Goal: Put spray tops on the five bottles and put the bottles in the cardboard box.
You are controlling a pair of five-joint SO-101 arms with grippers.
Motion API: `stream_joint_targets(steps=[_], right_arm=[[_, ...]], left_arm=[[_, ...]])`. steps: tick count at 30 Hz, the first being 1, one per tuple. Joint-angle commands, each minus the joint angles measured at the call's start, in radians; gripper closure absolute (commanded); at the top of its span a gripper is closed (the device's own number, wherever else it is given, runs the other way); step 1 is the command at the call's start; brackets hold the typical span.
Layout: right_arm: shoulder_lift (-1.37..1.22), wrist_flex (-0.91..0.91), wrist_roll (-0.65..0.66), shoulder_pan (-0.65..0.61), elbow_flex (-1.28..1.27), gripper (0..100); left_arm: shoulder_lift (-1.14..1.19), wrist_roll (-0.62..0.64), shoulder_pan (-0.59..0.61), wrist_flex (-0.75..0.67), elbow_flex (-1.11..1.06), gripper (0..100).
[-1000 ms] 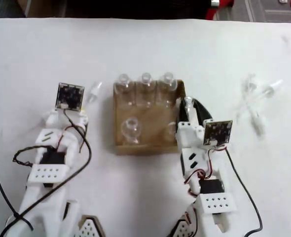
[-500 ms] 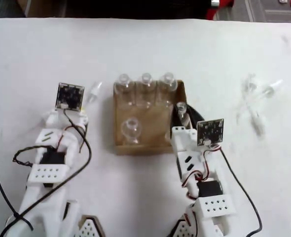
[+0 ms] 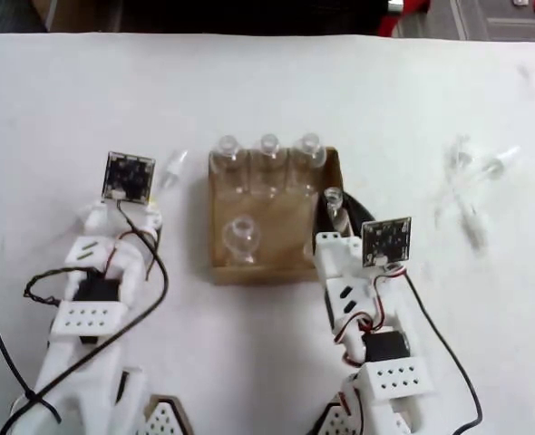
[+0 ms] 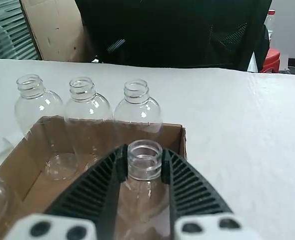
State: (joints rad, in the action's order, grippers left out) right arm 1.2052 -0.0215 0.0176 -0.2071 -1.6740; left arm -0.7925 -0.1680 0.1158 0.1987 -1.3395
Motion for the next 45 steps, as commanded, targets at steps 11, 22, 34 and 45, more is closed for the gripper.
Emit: stream_joint_targets(steps=[11, 22, 34, 45], right_arm=[[-0.004, 0.027, 0.017, -0.005, -0.015, 95.4], [-0.004, 0.088, 0.017, -0.005, -0.015, 80.0], [0.045, 0.150, 0.017, -0.005, -0.017, 69.5], [0.507, 0.621, 0.014, -0.013, -0.021, 60.1]], left_arm=[[0.007, -0.014, 0.001, -0.031, 0.009, 98], [0.007, -0.014, 0.001, -0.031, 0.009, 98], [0.007, -0.014, 0.001, -0.031, 0.009, 98], [0.007, -0.014, -0.001, -0.031, 0.009, 98]])
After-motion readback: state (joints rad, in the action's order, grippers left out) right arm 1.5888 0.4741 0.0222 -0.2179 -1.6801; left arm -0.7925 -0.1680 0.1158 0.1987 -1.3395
